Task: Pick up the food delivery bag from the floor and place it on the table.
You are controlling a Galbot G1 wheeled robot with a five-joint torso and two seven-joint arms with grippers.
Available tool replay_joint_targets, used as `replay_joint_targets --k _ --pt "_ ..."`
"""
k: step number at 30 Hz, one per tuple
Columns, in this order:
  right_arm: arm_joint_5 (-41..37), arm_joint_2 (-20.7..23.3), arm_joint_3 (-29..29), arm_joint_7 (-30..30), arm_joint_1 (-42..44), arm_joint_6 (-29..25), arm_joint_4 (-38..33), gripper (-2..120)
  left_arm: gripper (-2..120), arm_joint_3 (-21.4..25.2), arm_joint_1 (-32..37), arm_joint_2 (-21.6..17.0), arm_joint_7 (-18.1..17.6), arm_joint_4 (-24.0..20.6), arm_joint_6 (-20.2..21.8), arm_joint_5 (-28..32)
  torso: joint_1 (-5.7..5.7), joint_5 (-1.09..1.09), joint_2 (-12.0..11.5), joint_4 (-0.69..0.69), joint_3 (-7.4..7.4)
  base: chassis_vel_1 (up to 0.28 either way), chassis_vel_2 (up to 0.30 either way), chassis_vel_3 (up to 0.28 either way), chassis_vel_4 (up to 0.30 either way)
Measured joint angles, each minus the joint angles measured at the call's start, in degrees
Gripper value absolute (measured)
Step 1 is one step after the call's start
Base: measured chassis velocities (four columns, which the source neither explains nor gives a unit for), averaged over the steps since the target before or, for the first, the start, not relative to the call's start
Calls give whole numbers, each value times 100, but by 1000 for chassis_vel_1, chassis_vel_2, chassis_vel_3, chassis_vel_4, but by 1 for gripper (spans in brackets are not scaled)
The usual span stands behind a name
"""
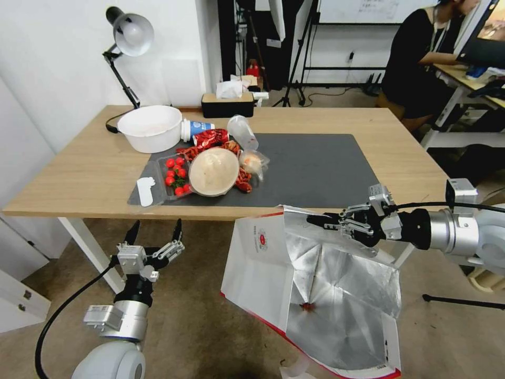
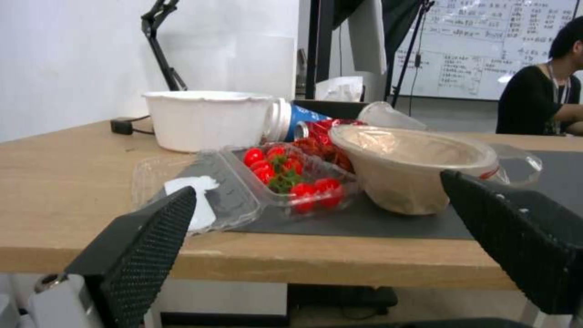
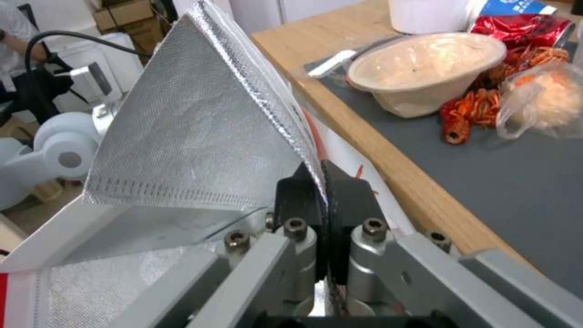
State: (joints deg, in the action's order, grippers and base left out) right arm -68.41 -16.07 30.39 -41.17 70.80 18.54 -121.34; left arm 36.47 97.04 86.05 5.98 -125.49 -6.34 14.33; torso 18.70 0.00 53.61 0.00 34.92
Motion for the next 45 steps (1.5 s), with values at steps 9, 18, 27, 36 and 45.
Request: replay_joint_targets --k 9,18,27,36,45 --pt "0 5 -1 -2 -3 -2 3 0 100 -3 -2 0 0 5 2 -1 113 0 264 0 152 0 0 0 0" --pt "6 -2 -3 -3 7 -7 10 0 100 -6 -5 -2 0 6 2 -2 230 0 533 0 303 0 0 0 0" --pt "9 8 -9 -3 -1 -11 16 0 100 -21 -17 -8 1 7 0 -5 407 0 931 0 524 0 0 0 0" --pt "11 -4 -9 -3 10 -14 24 0 100 -17 -7 -2 57 61 -83 -113 539 0 1216 1 677 0 0 0 0" --pt "10 -4 -9 1 27 -10 12 0 100 -12 -21 -4 109 67 -119 -110 545 0 1228 0 682 0 0 0 0"
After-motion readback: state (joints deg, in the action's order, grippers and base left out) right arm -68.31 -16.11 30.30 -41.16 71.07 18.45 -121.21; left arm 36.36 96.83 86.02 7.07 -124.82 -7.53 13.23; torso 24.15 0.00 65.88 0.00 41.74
